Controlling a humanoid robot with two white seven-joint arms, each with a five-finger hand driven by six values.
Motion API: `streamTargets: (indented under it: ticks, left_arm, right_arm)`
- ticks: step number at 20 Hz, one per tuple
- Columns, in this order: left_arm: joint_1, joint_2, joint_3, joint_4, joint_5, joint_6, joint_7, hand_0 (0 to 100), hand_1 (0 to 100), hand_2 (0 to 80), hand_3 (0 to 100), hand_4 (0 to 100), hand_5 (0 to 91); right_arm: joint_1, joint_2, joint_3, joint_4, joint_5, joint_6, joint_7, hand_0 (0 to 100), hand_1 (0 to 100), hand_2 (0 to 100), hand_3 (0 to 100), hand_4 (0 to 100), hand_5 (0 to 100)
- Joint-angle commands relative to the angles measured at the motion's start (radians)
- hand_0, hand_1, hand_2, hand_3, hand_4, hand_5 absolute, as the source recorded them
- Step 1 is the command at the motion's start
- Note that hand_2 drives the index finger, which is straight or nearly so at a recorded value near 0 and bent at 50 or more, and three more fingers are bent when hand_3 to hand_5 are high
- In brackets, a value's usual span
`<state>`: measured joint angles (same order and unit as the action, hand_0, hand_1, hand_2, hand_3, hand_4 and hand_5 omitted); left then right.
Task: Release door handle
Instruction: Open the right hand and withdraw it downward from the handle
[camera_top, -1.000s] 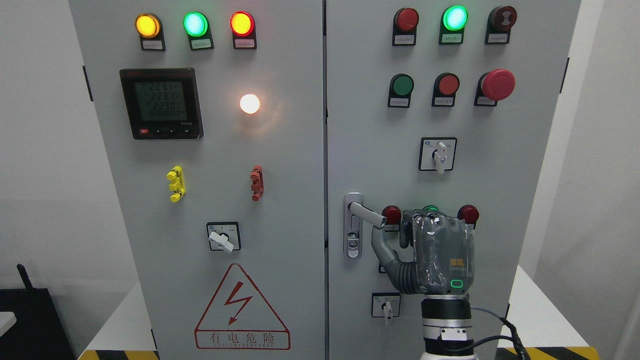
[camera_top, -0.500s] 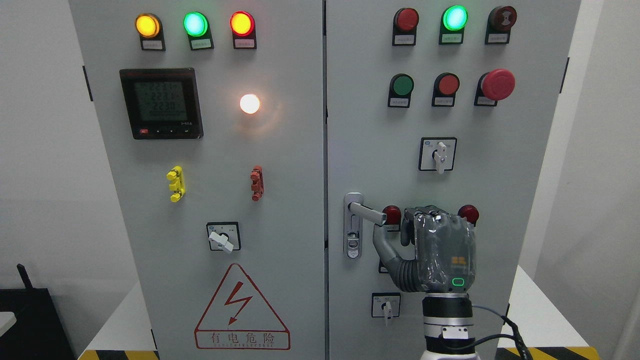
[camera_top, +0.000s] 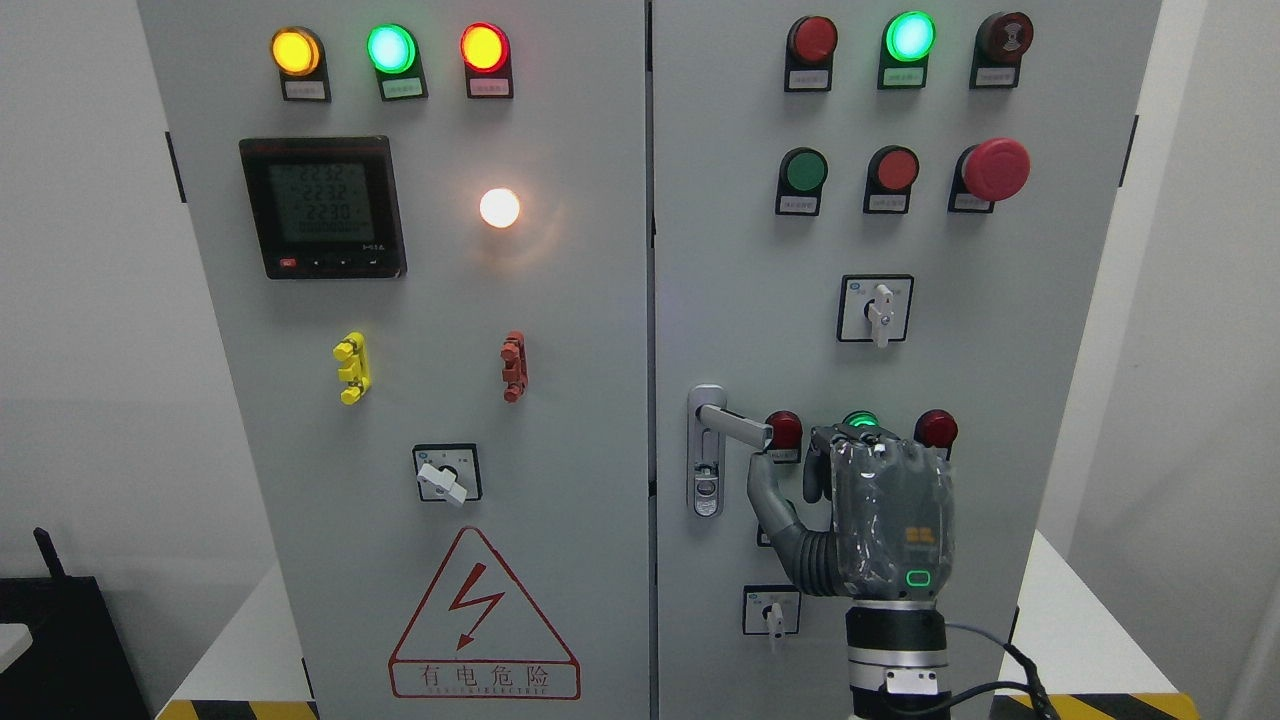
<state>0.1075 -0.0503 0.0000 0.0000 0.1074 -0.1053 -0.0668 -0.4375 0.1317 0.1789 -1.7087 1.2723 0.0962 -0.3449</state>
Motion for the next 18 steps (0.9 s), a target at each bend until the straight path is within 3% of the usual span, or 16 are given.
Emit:
streamTargets:
  ticks: [1,2,3,5,6,7,8,11,13,18]
  left_arm:
    - [0.0,0.0,-0.014,0.02,0.0,-0.001,-0.001,12,39,0.0,0,0,0.0]
    - [0.0,0.0,-0.014,0.02,0.0,-0.001,-0.001,12,39,0.0,0,0,0.0]
    - [0.0,0.0,-0.014,0.02,0.0,-0.001,-0.001,12,39,0.0,0,0,0.0]
    - [0.0,0.0,-0.014,0.02,0.0,-0.001,-0.001,12,39,0.0,0,0,0.0]
    - [0.0,0.001,-0.014,0.02,0.0,-0.001,-0.001,12,39,0.0,0,0,0.0]
    - [0.0,0.0,-0.014,0.02,0.0,-0.001,-0.001,12,39,0.0,0,0,0.0]
    - [0.0,0.0,-0.014,0.02,0.0,-0.001,-0.001,12,39,0.0,0,0,0.0]
    - [0.0,0.001,-0.014,0.02,0.0,-0.001,-0.001,12,39,0.0,0,0,0.0]
    - [0.0,0.0,-0.014,0.02,0.0,-0.001,-0.001,12,39,0.0,0,0,0.0]
    - [0.0,0.0,-0.014,0.02,0.0,-0.001,-0.001,12,39,0.0,0,0,0.0]
  right_arm:
    - [0.106,-0.091,-0.005,-0.074,-0.002,-0.061,-0.025,45,51,81,100,92,98]
    - [0.129,-0.125,-0.019,-0.086,-0.005,-0.085,-0.025,46,50,66,96,81,85]
    - [0.152,-0.154,-0.044,-0.1,-0.022,-0.108,-0.026,46,49,61,89,72,76]
    - [0.184,-0.197,-0.096,-0.104,-0.098,-0.192,-0.058,48,41,38,56,43,44]
    - [0.19,-0.217,-0.125,-0.104,-0.154,-0.243,-0.063,49,38,33,49,36,37]
    - [0.197,-0.237,-0.149,-0.104,-0.197,-0.283,-0.062,49,32,22,30,16,18]
    - [0.201,-0.257,-0.169,-0.106,-0.22,-0.311,-0.06,48,28,13,18,6,5]
    - [0.195,-0.302,-0.194,-0.106,-0.234,-0.371,-0.057,48,21,0,0,0,0]
    - [0.192,-0.3,-0.194,-0.106,-0.257,-0.406,-0.057,47,20,0,0,0,0]
    - [0.187,-0.297,-0.194,-0.106,-0.263,-0.401,-0.034,42,24,0,0,0,0]
